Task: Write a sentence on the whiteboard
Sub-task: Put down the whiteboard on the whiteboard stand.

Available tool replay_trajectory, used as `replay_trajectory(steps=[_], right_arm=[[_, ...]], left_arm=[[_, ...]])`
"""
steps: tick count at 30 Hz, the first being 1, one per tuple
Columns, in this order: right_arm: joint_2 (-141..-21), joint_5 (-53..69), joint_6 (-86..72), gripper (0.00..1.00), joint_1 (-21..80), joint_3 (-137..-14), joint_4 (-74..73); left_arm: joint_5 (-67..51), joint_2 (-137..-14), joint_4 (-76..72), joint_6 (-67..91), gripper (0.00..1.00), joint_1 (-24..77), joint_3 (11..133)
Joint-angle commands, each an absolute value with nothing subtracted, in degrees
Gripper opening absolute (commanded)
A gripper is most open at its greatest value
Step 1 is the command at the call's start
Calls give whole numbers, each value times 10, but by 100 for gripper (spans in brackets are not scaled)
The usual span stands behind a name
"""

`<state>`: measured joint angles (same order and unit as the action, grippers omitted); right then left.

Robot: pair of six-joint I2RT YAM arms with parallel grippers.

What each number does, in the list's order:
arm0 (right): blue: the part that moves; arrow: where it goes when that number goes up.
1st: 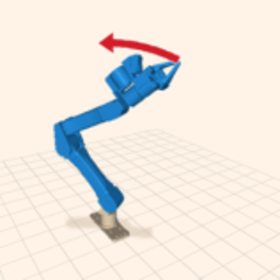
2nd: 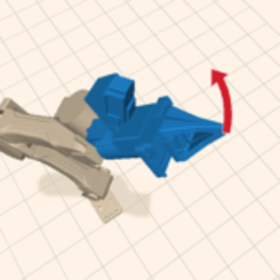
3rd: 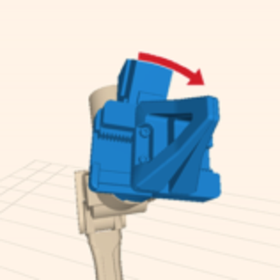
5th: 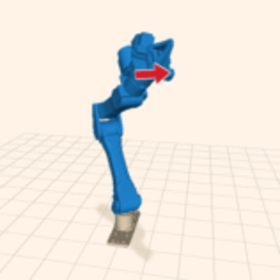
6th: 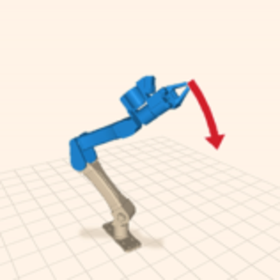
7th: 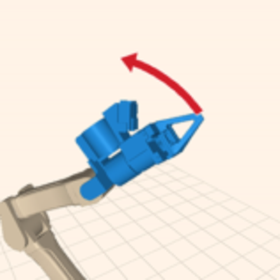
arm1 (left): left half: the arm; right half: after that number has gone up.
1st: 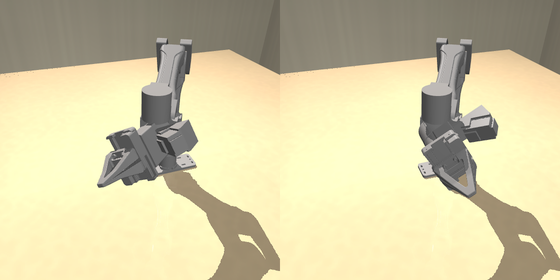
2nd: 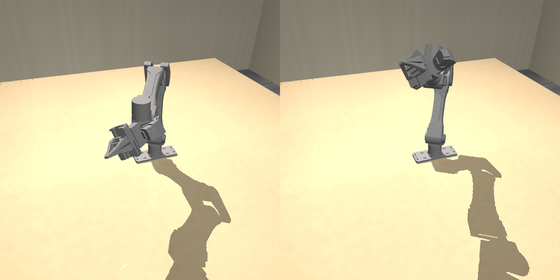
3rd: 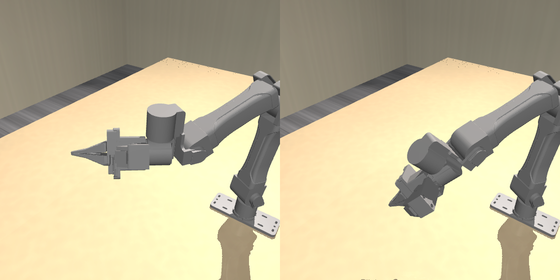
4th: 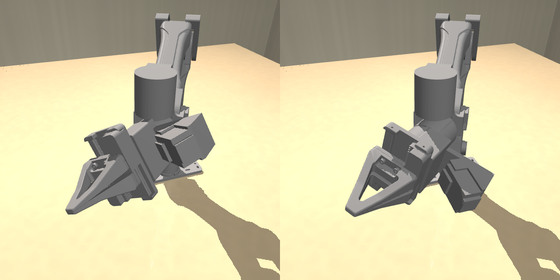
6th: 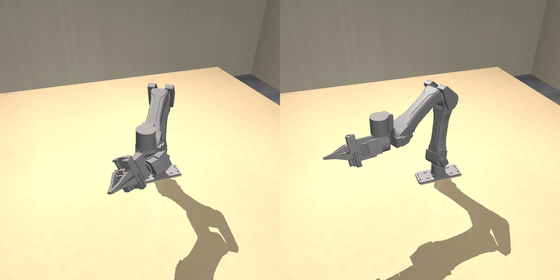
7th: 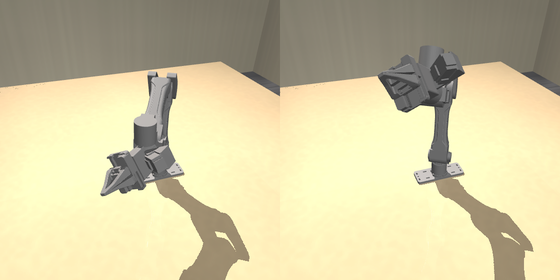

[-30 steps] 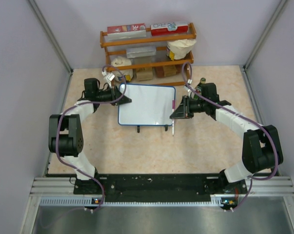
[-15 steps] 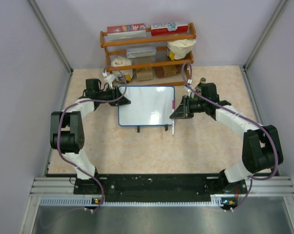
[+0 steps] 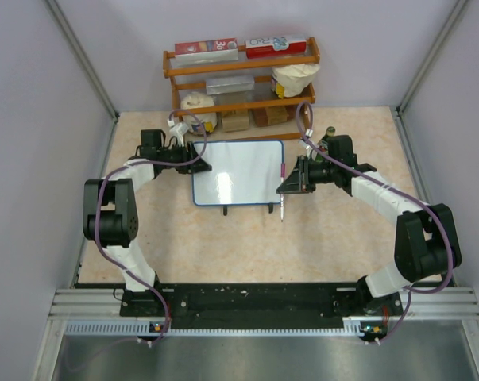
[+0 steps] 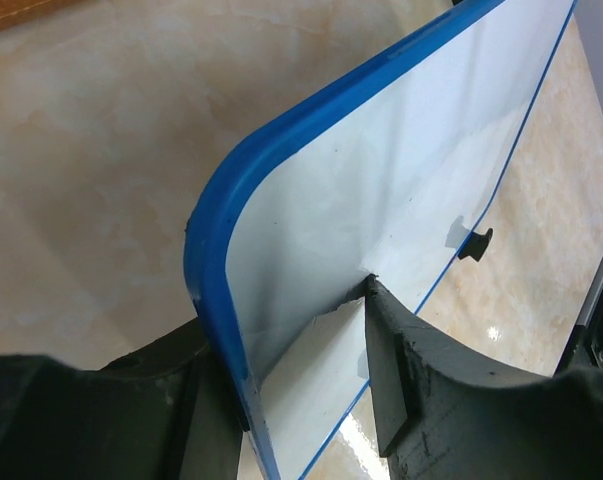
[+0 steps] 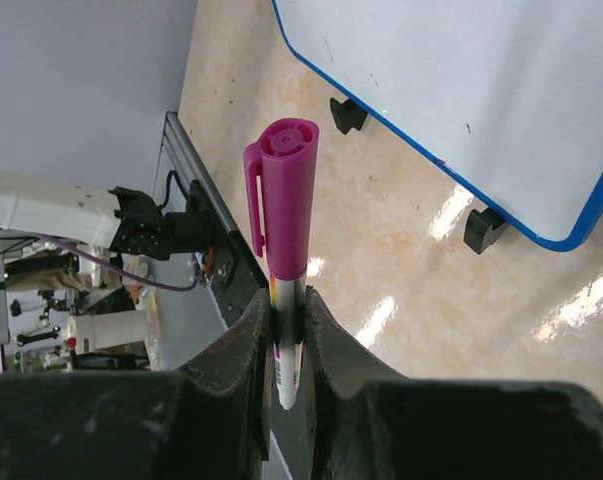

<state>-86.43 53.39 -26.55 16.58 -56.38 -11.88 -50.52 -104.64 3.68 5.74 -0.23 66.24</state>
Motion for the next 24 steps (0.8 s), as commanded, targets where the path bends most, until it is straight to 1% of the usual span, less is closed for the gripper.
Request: replay_trajectory(steps=[1, 3, 12, 16, 24], right_arm=[[-861, 534, -252, 0, 164, -581, -107], [-861, 534, -253, 0, 163, -581, -108], [-862, 534, -253, 0, 163, -582, -107], [-863, 534, -251, 0, 163, -581, -108], [-860, 537, -254, 0, 163, -582, -109]], left_arm=[[-463, -1046, 37, 9, 49, -4, 676], [-464, -1043, 49, 4, 49, 21, 677], [-472, -1019, 62, 8, 42, 51, 643], [-458, -1009, 80, 4, 40, 55, 622], [-386, -975, 103, -31, 45, 53, 628]])
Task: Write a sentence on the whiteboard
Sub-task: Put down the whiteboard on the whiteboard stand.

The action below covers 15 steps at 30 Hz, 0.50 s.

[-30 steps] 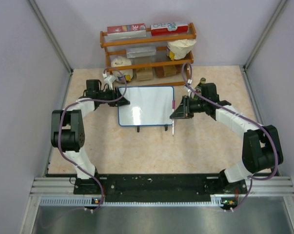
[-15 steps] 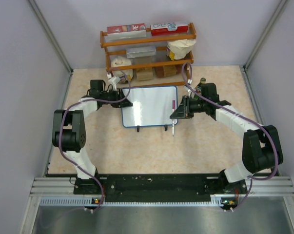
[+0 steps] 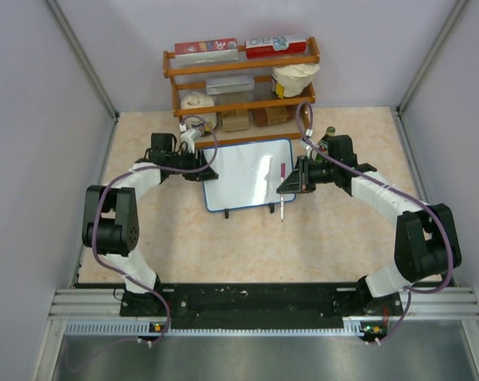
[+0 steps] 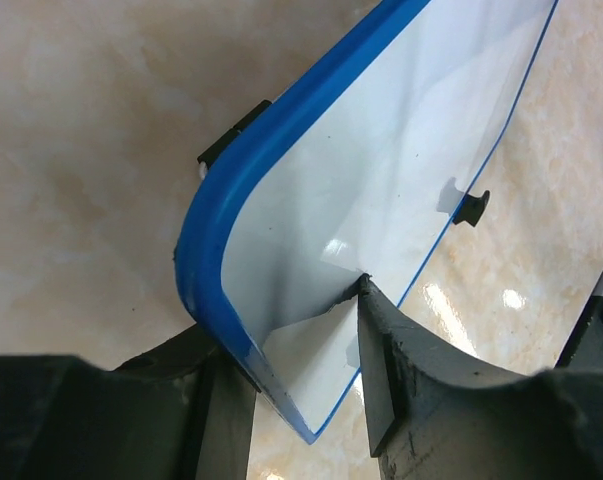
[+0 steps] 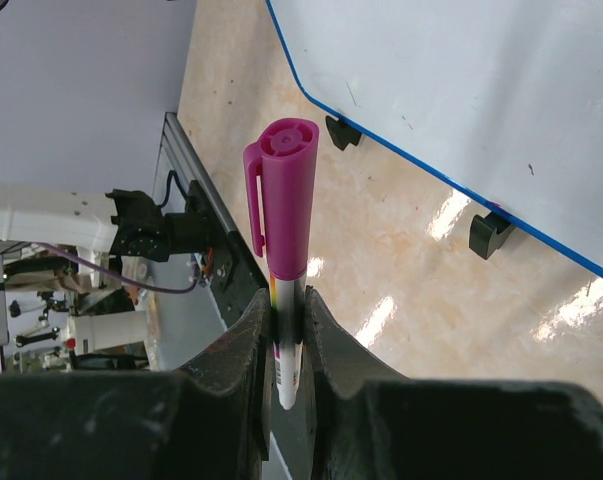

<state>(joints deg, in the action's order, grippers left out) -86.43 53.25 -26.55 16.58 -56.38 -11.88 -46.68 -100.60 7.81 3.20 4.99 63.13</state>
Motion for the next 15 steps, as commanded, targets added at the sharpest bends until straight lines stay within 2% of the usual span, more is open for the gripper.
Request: replay_trajectory(steps=[1, 15], right_arm=[[-859, 537, -254, 0, 164, -583, -108], [-863, 534, -256, 0, 163, -590, -107]], left_arm=[[-381, -973, 107, -37, 45, 52, 630], [-323, -980, 219, -96, 45, 39, 676]])
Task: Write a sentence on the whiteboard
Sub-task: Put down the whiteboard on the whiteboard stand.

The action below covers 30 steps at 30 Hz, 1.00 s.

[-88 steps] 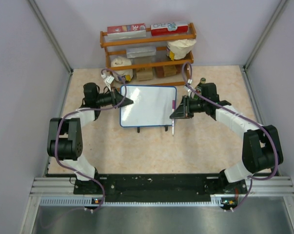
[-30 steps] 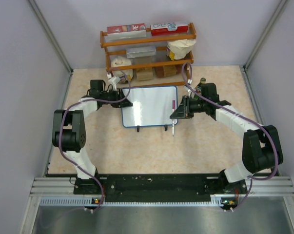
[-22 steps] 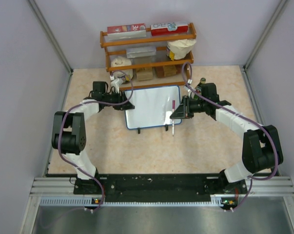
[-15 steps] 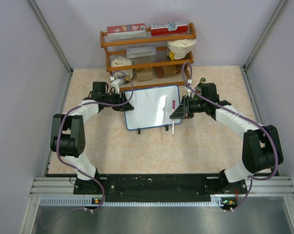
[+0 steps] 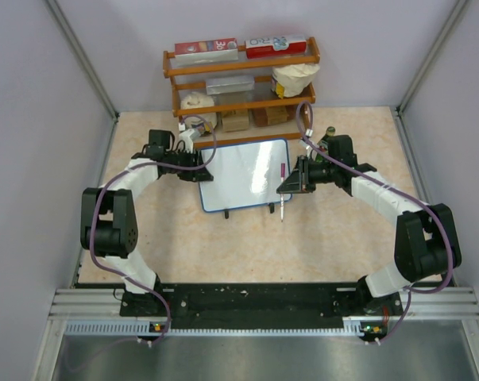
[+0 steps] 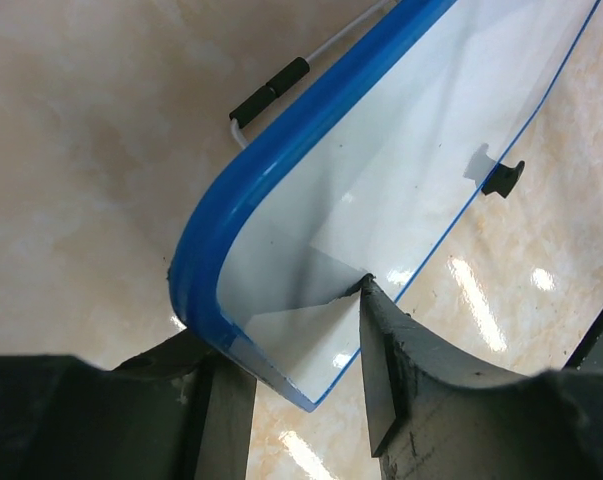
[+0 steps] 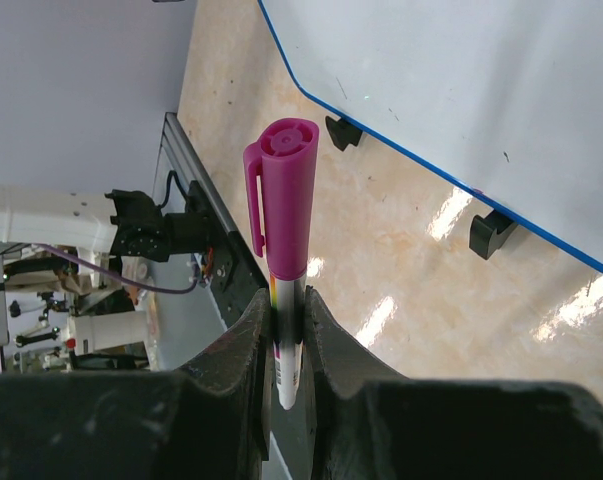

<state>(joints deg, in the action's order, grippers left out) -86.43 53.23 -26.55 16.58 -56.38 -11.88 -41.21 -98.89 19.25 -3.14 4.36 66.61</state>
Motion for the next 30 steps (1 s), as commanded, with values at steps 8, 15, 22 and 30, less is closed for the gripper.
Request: replay_trajectory(steps=[8, 15, 22, 30], right_arm=[[-867, 536, -257, 0, 163, -592, -107], [-866, 535, -257, 0, 164, -590, -107], [-864, 534, -258, 0, 163, -588, -106], [-865, 534, -258, 0, 164, -591, -106]], left_arm=[[-341, -973, 250, -103, 50, 40, 686], [-343, -976, 257, -101, 66, 40, 691], [-331, -940, 233, -88, 71, 41, 678], [-285, -822, 171, -39, 99, 48, 607]])
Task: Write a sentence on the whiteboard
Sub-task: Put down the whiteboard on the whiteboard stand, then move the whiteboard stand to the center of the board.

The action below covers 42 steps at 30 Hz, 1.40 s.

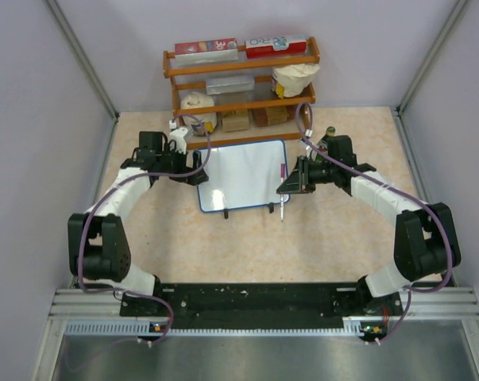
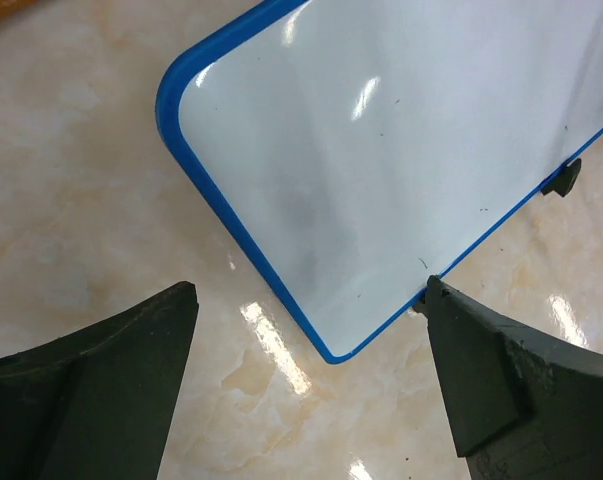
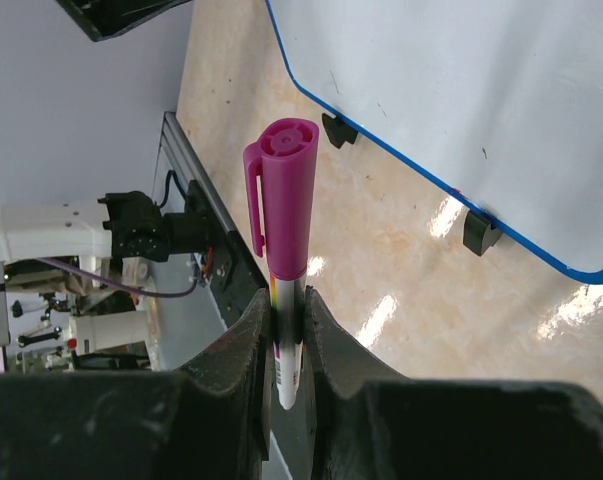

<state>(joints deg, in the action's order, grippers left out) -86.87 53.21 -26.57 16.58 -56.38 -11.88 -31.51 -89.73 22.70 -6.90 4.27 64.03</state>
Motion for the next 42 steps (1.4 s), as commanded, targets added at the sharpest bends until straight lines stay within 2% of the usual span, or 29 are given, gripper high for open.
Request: replay_trajectory(steps=[1, 7, 19, 27, 30, 38, 42], right_arm=[[-866, 534, -257, 0, 163, -591, -107], [-866, 534, -257, 0, 163, -590, -106], [-852, 534, -254, 0, 164, -576, -105], [-838, 534, -253, 0, 163, -561, -105], [-833, 535, -253, 0, 164, -557, -106], [-830, 533, -251, 0, 163, -552, -105], [-831, 534, -251, 0, 164, -555, -106]], left_arm=[[-271, -808, 163, -27, 99, 52, 595], [-186, -713, 147, 21, 99, 107, 531], [21, -628, 130, 218, 93, 341, 413], [137, -707, 107, 332, 88, 448, 379], [155, -742, 84, 345, 81, 455, 373], [197, -805, 71, 352, 76, 458, 377], [200, -835, 52, 344, 68, 458, 385]])
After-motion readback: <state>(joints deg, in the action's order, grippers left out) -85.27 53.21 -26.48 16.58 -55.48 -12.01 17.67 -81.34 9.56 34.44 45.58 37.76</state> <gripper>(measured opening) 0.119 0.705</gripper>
